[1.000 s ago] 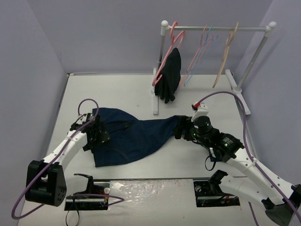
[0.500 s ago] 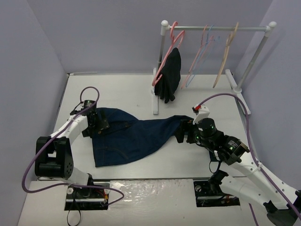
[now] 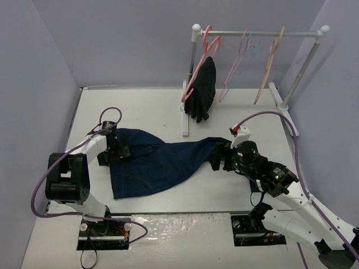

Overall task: Place the trousers on the hanger
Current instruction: Flatten out the trousers at the center of the board.

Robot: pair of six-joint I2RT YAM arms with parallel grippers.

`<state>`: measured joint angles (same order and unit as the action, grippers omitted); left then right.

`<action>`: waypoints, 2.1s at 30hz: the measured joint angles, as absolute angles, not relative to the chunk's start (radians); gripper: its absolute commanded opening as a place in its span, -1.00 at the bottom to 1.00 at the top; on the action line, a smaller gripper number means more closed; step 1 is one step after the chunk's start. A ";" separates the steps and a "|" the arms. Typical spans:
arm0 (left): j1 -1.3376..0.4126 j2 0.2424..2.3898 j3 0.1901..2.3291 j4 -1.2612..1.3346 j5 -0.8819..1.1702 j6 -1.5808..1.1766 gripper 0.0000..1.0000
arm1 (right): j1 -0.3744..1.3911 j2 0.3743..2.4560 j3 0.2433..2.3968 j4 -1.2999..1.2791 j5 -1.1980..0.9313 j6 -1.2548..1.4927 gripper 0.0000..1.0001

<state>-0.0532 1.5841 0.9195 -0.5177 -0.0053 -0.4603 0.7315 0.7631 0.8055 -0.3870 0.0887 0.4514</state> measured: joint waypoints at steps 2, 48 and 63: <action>-0.046 1.588 0.920 -0.517 0.006 -0.460 0.43 | 0.731 0.763 0.805 -0.387 0.089 0.451 0.51; -0.011 1.278 1.541 -1.171 -0.088 -0.270 -1.00 | 0.412 1.209 0.697 -0.285 -0.091 0.413 1.00; -0.009 1.302 1.580 -1.184 -0.062 -0.233 -1.00 | 0.538 1.489 0.736 -0.177 0.051 0.404 -1.00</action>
<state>-0.0088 1.3018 1.5804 -1.1837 -0.0622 -0.2335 0.5382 1.4890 0.7364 -0.1766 0.0506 0.4044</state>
